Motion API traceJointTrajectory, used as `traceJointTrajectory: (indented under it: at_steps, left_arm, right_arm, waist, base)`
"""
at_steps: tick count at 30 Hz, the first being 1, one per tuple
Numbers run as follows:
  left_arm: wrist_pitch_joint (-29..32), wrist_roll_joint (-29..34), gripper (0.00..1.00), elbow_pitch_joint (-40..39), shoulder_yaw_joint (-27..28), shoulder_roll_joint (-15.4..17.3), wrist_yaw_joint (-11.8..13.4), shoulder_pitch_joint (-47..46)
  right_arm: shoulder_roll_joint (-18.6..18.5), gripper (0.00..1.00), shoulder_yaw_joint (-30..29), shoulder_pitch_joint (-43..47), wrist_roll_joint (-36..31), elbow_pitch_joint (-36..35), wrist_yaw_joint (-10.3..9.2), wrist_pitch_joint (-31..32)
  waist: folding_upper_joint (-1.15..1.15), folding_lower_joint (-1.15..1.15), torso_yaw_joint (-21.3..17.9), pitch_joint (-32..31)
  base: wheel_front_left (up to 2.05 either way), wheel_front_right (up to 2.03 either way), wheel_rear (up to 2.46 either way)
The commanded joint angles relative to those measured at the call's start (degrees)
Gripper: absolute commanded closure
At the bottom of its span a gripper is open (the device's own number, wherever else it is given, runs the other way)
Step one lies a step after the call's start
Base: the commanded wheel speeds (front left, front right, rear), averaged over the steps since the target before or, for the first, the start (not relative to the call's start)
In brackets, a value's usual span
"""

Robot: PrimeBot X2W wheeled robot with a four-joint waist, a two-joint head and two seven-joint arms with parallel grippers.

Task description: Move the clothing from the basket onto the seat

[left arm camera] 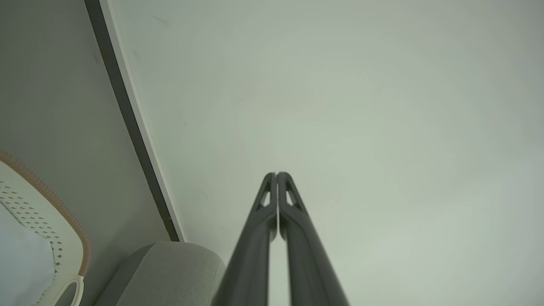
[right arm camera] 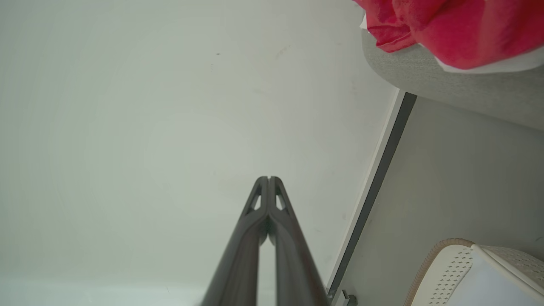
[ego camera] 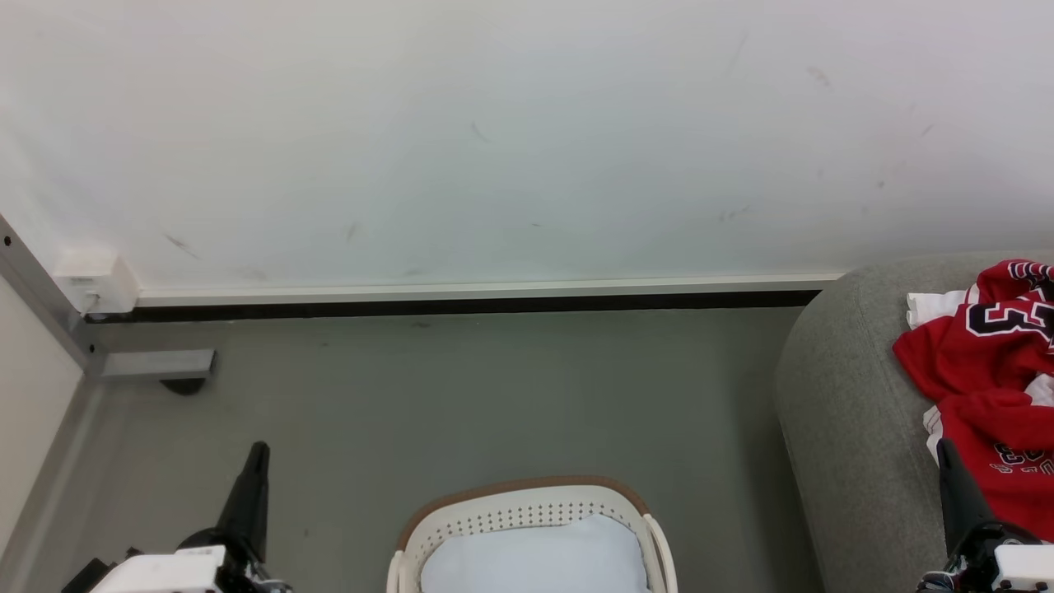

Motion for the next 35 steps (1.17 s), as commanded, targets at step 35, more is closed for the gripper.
traceJointTrajectory:
  at_steps: [35]
  left_arm:
    - [0.2,-0.81,1.0,-0.21,0.08,0.4,-0.21,-0.47]
  right_arm:
    - [0.06,1.0,-0.28,-0.62,-0.13,-0.23,-0.12,0.23]
  waist:
    - [0.0,0.0,0.0,0.0]
  base:
    - [0.0,0.0,0.0]
